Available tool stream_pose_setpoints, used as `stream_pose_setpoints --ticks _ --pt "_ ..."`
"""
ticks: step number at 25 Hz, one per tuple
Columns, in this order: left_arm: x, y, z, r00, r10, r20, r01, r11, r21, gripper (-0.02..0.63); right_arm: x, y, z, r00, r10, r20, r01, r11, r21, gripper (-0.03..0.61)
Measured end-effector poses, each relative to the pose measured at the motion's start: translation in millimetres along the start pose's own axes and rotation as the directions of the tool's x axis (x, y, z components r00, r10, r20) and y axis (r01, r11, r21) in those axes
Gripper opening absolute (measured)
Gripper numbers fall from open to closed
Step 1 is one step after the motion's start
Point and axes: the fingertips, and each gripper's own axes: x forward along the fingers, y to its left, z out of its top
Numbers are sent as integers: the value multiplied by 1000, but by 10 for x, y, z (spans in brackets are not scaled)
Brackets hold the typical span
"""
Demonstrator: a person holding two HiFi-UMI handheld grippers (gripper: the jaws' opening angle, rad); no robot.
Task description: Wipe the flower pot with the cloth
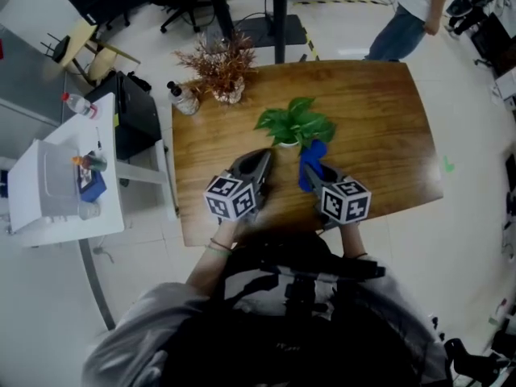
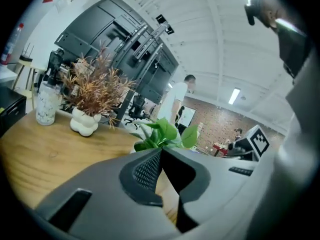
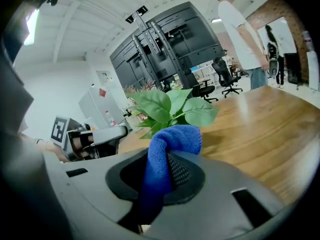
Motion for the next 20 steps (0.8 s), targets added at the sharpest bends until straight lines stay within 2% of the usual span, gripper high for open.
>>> stream_pose_setpoints --ticks 7,20 --pt "-64 -172 81 999 25 35 -27 998 52 6 -111 83 -5 1000 5 20 -5 1000 10 56" --pt "-187 -148 13 998 50 32 -52 998 36 6 -128 158 25 999 18 34 -17 1000 -18 56"
